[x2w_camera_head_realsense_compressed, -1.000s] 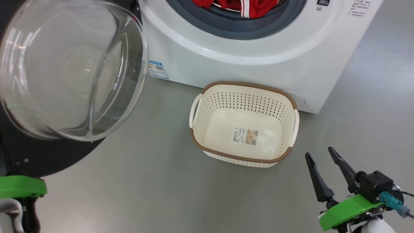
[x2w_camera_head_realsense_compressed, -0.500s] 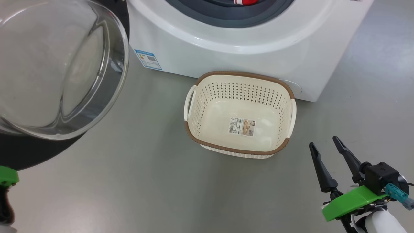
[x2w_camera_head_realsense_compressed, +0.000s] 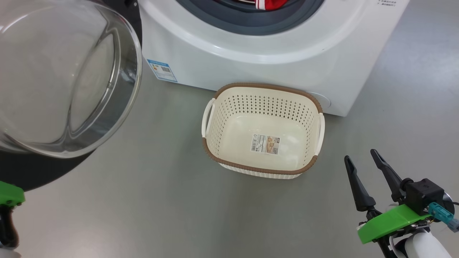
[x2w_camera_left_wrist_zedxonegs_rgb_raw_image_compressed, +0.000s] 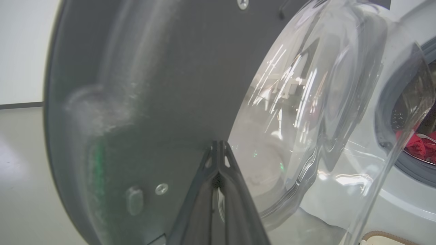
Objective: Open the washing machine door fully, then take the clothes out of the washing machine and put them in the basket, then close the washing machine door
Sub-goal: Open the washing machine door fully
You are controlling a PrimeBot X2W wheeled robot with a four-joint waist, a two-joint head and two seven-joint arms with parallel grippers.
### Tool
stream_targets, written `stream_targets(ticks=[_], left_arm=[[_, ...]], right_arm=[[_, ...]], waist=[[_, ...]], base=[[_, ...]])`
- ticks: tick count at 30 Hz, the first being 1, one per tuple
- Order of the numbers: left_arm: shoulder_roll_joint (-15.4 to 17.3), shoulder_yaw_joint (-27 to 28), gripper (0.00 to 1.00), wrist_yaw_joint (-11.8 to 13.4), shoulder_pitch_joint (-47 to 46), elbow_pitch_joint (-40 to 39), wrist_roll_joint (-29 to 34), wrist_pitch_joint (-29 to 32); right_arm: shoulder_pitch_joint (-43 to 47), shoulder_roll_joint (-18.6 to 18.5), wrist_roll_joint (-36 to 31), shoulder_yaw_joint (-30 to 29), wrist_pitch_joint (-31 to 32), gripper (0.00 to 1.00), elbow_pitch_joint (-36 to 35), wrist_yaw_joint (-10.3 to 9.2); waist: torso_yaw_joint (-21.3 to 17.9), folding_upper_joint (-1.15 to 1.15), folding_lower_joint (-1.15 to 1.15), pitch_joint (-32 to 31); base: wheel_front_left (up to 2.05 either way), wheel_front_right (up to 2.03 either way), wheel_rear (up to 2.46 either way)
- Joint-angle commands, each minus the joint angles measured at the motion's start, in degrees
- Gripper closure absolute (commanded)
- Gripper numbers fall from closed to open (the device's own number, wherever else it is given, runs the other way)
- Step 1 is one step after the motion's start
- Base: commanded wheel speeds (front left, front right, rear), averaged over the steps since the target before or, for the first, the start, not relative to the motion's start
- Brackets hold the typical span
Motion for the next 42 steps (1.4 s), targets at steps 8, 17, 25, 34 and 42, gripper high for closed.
stream_targets(ticks=[8,17,25,34,42], left_arm=[[1.7,-3.0,0.54,0.1,5.2,-5.8,-1.3,-0.5],[-2.8,-7.4,0.0,0.1,12.5,-15.2,-2.8,-0.5],[-3.8,-13.9,0.0,0.1,18.4,-22.7,-4.8,-0.5],[-1.9,-22.9,0.0,0.1,22.6,-26.7,-8.1,-0.5],[-1.0,-27.0,0.0,0.1,23.9,-29.2,-8.9,-0.5]], right_arm=[[-0.5,0.3,-0.2,1.2,-0.5,0.0,-1.0,0.43],[1.5,1.7,0.3,0.3,-0.5,0.0,-1.4,0.43],[3.5,2.5,0.5,-1.3,-0.5,0.0,-2.1,0.43],[4.5,3.0,0.7,-5.7,-0.5,0.0,-3.7,0.43],[4.4,3.5,0.6,-7.1,-0.5,0.0,-4.3,0.43]], waist=[[-0.5,0.0,0.0,-2.4],[-1.6,0.0,0.0,-5.3],[-4.3,0.0,0.0,-7.2],[-9.4,0.0,0.0,-7.7],[-12.8,0.0,0.0,-7.4]], base=[[0.0,0.0,0.0],[0.0,0.0,0.0],[0.0,0.0,0.0],[0.0,0.0,0.0],[0.0,0.0,0.0]])
